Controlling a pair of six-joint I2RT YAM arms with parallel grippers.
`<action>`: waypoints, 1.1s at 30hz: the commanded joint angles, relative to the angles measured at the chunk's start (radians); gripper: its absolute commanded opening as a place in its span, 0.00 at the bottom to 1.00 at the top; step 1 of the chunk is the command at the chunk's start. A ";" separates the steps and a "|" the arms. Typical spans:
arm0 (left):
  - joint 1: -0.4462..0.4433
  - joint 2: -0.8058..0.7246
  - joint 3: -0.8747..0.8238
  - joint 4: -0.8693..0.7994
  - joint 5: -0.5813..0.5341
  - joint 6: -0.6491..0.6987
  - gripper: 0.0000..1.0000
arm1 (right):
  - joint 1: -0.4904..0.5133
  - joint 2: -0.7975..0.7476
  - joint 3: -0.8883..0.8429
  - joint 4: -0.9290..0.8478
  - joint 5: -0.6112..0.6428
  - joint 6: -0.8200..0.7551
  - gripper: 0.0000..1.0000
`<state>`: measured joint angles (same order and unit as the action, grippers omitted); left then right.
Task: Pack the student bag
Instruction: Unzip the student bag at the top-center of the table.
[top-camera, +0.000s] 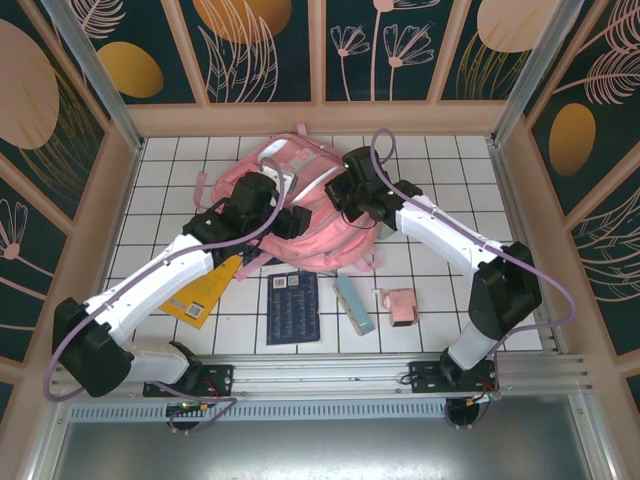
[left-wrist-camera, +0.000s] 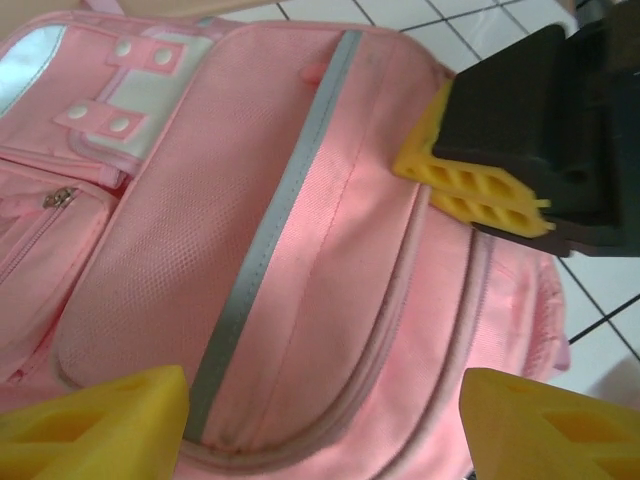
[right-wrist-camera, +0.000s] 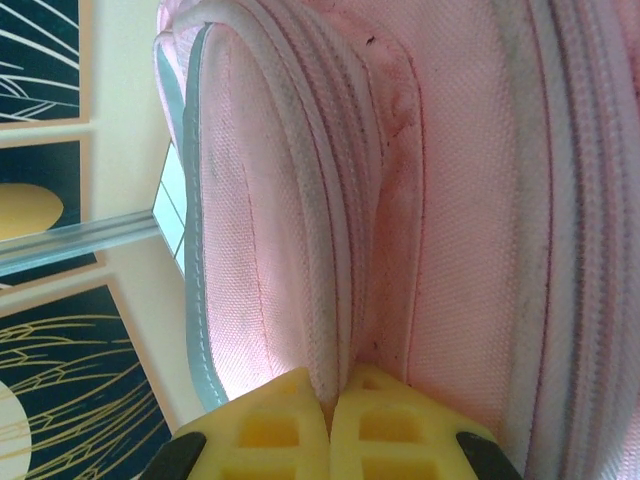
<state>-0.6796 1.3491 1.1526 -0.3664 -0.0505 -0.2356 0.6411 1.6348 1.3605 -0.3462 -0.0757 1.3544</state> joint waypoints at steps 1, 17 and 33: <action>0.000 0.076 0.030 0.046 -0.002 0.068 0.72 | -0.005 -0.017 0.051 0.053 -0.058 -0.043 0.00; 0.001 0.276 0.177 0.037 -0.072 0.175 0.13 | -0.001 0.017 0.091 0.075 -0.113 -0.053 0.00; 0.004 0.230 0.206 0.047 -0.053 0.231 0.00 | -0.002 -0.150 0.034 0.101 -0.004 -0.563 0.67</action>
<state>-0.6750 1.5974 1.3186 -0.3565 -0.0849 -0.0284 0.6270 1.6230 1.3983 -0.3122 -0.0994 0.9874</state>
